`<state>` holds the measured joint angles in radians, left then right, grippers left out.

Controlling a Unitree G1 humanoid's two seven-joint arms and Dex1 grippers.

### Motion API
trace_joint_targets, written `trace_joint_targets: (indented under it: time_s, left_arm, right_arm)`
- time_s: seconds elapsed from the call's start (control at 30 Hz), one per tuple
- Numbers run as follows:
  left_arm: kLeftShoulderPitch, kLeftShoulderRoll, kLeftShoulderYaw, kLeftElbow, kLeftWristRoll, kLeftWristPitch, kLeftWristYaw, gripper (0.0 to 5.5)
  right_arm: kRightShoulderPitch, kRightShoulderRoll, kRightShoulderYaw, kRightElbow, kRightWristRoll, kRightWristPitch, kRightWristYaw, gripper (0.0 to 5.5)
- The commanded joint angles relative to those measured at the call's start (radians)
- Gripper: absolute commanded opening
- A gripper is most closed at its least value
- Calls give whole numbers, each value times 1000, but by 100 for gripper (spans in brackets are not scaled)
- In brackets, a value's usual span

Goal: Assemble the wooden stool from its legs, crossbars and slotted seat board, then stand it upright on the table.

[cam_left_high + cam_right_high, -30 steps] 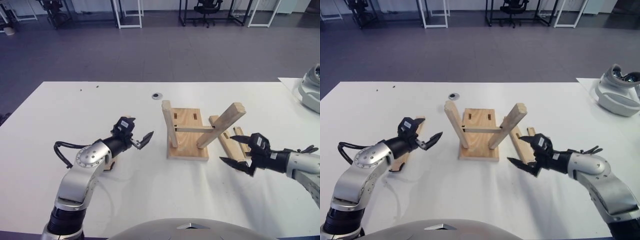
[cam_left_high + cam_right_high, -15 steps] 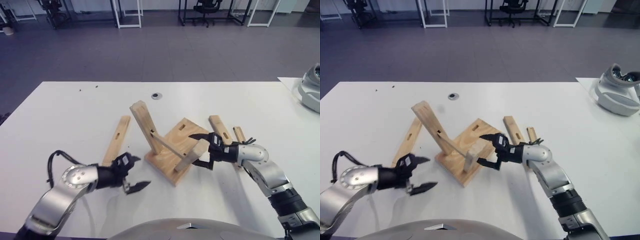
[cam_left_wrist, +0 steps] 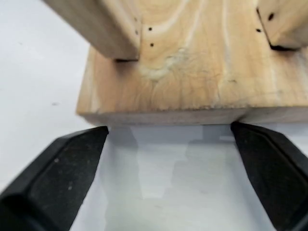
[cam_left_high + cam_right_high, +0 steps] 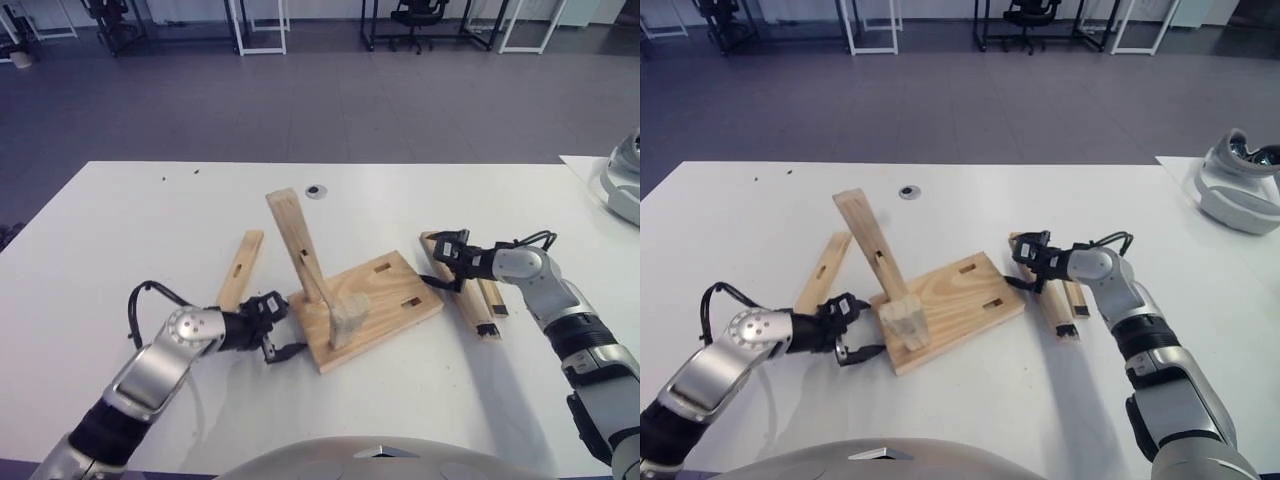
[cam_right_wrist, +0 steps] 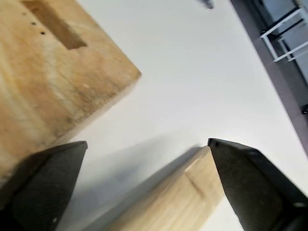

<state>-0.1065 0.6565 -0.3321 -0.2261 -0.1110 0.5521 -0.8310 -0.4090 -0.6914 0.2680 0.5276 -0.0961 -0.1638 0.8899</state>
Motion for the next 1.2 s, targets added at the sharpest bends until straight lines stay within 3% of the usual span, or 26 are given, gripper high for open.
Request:
trace_joint_targets:
  time_s: [0.03, 0.1, 0.23, 0.3, 0.47, 0.63, 0.73, 0.87, 0.93, 1.07, 1.2]
  left_arm:
    - [-387, -207, 24, 500, 7, -155, 3, 472]
    - [-530, -253, 71, 761, -11, -257, -64, 472]
    - [-612, -128, 150, 1016, 41, -435, -104, 472]
    - [-554, -57, 182, 958, 31, -481, -158, 472]
    - [-265, 29, 130, 416, 8, -351, -242, 472]
    - [-264, -96, -41, 461, 182, -335, -122, 472]
    - [-371, -242, 24, 633, 162, -356, 41, 472]
    - [-502, -394, 154, 868, 101, -441, 219, 472]
    - [-501, -397, 174, 868, 98, -464, 233, 472]
    - [-314, -288, 211, 627, 105, -409, 206, 472]
    - [-92, -213, 205, 367, 127, -338, 204, 472]
  right_arm:
    - [148, -31, -3, -248, 125, 54, 156, 470]
    - [233, -96, -31, -421, 186, 111, 213, 470]
    - [173, -115, -191, -438, 227, 194, 113, 470]
    - [107, -100, -209, -362, 202, 185, 66, 470]
    - [-58, 51, -79, -35, 31, 23, -52, 470]
    - [-70, 101, -10, 105, -38, -129, -35, 470]
    - [27, 112, -7, -16, 18, -112, 25, 470]
    - [113, 154, -23, -148, -1, -24, -72, 470]
    - [162, 155, -60, -236, -9, 50, -147, 470]
    - [290, 121, -317, -506, 110, 315, -286, 470]
    - [327, 114, -470, -509, 199, 493, -337, 470]
